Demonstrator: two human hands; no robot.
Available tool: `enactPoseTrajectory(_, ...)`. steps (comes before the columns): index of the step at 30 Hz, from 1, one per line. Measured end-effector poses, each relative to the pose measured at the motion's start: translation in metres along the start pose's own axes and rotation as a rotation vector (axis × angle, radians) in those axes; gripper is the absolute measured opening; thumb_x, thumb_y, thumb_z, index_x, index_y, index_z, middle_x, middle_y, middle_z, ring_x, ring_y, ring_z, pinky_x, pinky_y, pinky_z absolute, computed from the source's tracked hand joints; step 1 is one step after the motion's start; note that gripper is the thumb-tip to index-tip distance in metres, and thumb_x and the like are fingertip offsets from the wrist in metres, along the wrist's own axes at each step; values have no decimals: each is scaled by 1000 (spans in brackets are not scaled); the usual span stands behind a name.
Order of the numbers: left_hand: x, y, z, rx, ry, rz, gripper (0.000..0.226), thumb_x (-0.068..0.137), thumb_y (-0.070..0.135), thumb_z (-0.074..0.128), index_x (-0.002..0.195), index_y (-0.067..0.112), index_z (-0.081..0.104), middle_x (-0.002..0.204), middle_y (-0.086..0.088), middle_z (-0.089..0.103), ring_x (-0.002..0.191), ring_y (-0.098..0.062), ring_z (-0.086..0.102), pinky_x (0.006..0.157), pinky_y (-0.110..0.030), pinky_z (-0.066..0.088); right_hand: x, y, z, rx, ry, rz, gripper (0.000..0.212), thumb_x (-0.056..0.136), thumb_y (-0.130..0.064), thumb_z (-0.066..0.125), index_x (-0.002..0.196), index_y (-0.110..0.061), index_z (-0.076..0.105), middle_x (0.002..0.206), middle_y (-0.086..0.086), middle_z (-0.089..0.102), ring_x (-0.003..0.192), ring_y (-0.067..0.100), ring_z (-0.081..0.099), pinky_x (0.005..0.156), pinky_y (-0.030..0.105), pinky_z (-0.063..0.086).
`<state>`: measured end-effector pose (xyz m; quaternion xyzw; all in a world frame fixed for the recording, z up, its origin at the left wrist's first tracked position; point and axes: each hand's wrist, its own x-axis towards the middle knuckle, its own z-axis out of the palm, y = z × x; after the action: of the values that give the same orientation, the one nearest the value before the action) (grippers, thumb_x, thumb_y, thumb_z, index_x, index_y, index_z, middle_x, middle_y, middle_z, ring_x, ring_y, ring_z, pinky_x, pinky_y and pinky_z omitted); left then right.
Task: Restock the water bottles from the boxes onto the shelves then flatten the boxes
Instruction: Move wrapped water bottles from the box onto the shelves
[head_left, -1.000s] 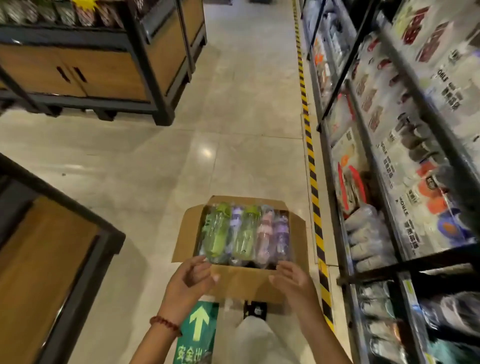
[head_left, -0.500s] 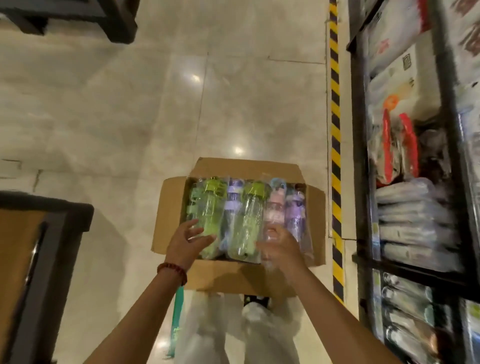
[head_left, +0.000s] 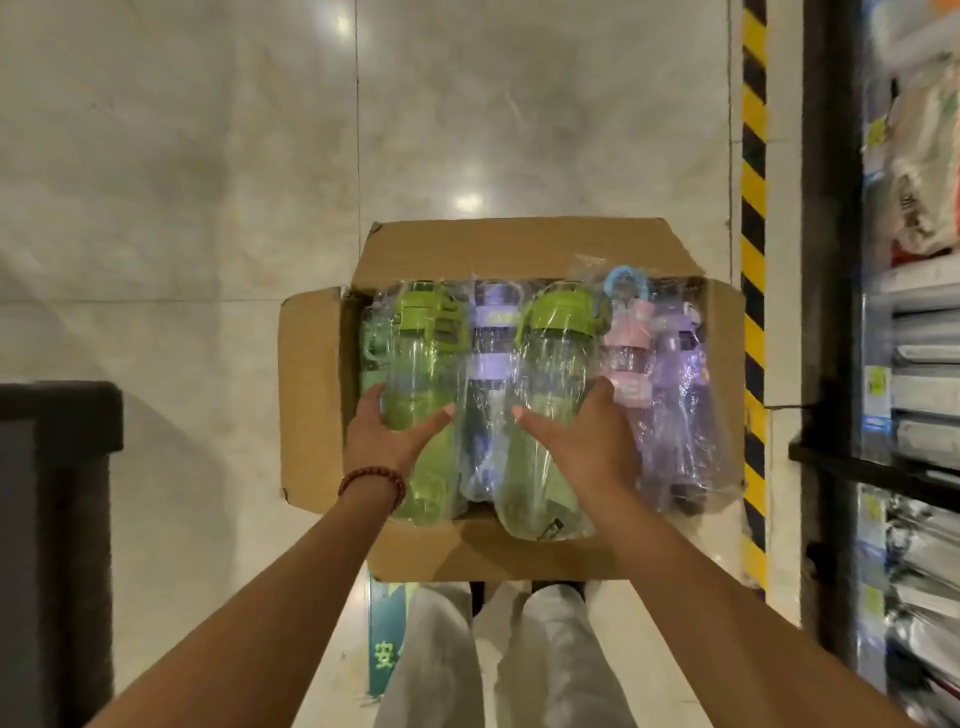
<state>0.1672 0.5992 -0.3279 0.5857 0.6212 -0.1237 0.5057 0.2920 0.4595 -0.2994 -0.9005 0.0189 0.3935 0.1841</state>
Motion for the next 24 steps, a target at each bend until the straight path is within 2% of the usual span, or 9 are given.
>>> enactPoseTrajectory(2,11,0,3,44,-10,-34,107,62,52,80,146,18,24,148,-7,34,134,-28,36,104,-44,37,7,0,11,70,38,14,83,68,-58,75,125,-12,37,121,5,53,98,22,54,69,27,38)
enactPoseTrajectory(5,22,1,9,45,-40,-86,109,60,46,84,144,13,23,145,-9,38,130,-29,41,101,-42,39,15,-2,25,150,96,51,94,63,-53,81,131,-12,32,125,10,50,109,28,54,75,28,41)
enactPoseTrajectory(8,24,-1,15,45,-77,-143,112,56,45,86,144,10,25,143,-11,41,129,-30,42,103,-44,40,14,-2,32,141,122,50,96,63,-42,84,135,-14,27,126,11,47,113,31,51,78,29,41)
enactPoseTrajectory(11,20,-1,15,34,-94,-151,110,56,42,87,144,9,28,142,-12,42,128,-31,43,103,-45,41,13,-2,26,177,54,76,103,68,-34,83,144,-15,17,137,12,40,121,30,46,83,29,39)
enactPoseTrajectory(14,12,-1,8,-22,-82,-134,108,62,32,85,146,10,22,148,-11,34,134,-31,35,105,-46,35,5,-1,20,225,-5,70,99,70,-32,81,144,-15,18,141,8,38,123,29,45,87,29,38)
enactPoseTrajectory(17,-3,-1,-7,-31,-80,-113,105,64,26,85,146,9,21,149,-12,32,134,-31,34,104,-46,37,-16,2,15,273,-36,74,101,70,-33,79,146,-16,15,144,6,38,125,30,46,97,38,42)
enactPoseTrajectory(20,-23,1,-26,-30,-63,-80,100,60,24,86,141,9,29,141,-12,41,126,-32,42,98,-45,42,-42,3,4,333,-36,77,108,69,-32,80,150,-19,9,148,4,35,130,28,41,101,39,40)
enactPoseTrajectory(24,-59,21,-51,-59,-39,11,81,63,15,85,129,8,38,114,-6,48,109,-28,50,87,-39,46,-77,1,-27,433,21,53,107,68,-28,80,151,-20,12,148,4,36,131,25,40,102,36,38)
